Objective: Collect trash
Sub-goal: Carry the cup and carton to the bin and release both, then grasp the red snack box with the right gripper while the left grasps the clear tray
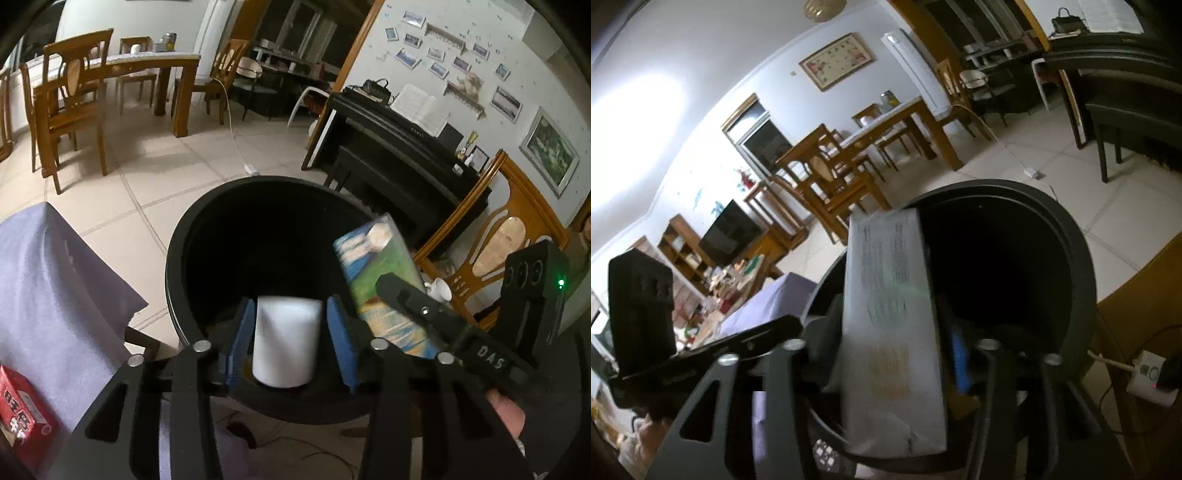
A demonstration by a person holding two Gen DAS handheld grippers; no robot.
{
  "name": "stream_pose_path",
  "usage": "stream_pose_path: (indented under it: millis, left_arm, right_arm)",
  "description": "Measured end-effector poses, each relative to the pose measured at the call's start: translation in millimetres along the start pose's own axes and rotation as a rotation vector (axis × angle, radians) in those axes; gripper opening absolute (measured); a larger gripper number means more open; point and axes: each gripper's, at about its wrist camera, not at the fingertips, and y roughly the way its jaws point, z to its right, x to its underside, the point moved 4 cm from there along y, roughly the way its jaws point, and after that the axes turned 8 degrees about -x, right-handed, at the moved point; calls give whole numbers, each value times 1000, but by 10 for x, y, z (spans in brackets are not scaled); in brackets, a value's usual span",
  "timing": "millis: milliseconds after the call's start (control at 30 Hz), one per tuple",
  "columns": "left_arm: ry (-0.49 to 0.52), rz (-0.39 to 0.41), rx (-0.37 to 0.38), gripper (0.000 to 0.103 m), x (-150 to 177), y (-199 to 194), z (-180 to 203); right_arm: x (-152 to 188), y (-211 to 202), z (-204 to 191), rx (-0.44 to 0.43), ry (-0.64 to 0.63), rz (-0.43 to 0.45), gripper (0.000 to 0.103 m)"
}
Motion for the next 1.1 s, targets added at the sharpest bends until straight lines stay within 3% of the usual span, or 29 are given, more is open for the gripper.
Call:
stream_pose_path:
  millis: [33, 67, 233, 500, 700, 767, 867, 967, 1100]
  left_arm:
    - [6, 5, -11, 60, 4, -15, 11]
    - [13, 15, -23, 64, 7, -57, 8]
    - [11, 23, 15, 64, 83, -311, -30]
    - [-30, 103, -9, 64, 338, -1128, -404]
    - [-127, 156, -132, 64, 745, -1870, -1211]
    - [-141, 173, -181, 79, 944, -2113, -1489]
    - [-102, 204, -315, 85, 1299, -2466, -1898]
    - [-64, 192, -371, 85, 1458, -2603, -2171]
    - [93, 173, -433, 85, 1535, -2604, -2334]
  right_arm:
    - [-5, 33, -23, 9, -1, 10, 65]
    - [2, 23, -30, 11, -1, 16, 67]
    - [52, -15, -184, -5, -16, 21, 67]
    - [256, 194, -1186, -106, -155, -60, 70]
    - [557, 532, -2219, -227, -290, -167, 73]
    - [711, 632, -2539, -269, -340, -216, 77]
    - [1036, 792, -3012, -321, -459, -304, 80]
    - [1355, 935, -3317, -322, -557, -379, 80]
    - [1698, 1160, -3568, -279, -686, -461, 85]
